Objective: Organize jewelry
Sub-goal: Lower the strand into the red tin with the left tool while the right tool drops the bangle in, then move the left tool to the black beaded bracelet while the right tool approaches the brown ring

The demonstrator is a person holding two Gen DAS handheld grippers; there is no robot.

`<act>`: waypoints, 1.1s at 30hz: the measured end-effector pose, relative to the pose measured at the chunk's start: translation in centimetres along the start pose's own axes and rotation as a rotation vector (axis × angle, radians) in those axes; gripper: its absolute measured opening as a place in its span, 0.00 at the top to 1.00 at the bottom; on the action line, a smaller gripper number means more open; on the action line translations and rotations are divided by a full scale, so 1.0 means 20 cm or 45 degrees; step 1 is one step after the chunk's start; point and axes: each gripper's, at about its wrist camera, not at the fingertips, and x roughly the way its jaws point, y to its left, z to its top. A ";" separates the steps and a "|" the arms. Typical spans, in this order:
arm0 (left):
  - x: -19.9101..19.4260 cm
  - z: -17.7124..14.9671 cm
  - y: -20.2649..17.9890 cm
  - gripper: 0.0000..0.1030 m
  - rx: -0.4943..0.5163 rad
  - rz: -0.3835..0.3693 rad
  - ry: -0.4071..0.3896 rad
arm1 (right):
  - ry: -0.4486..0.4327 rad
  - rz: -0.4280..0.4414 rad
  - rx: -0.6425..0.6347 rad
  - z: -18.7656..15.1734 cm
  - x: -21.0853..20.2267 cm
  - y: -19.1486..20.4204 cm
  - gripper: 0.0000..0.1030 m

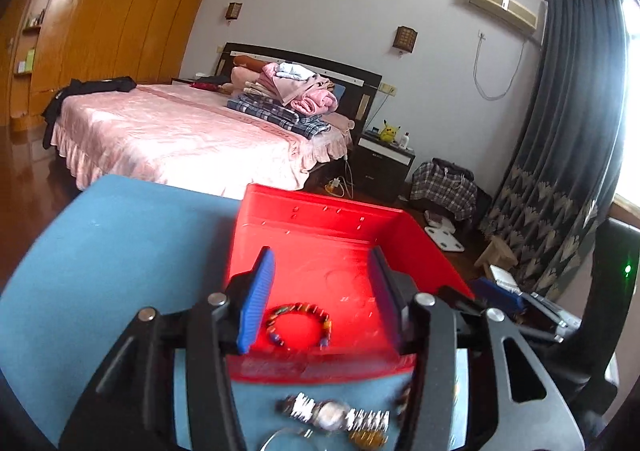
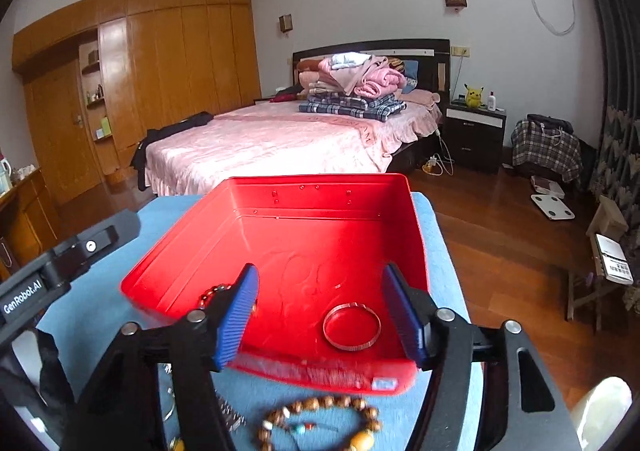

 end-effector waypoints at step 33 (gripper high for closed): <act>-0.29 -0.59 -0.03 0.45 0.048 0.393 0.312 | 0.095 -0.027 -0.012 -0.60 -0.41 0.11 0.35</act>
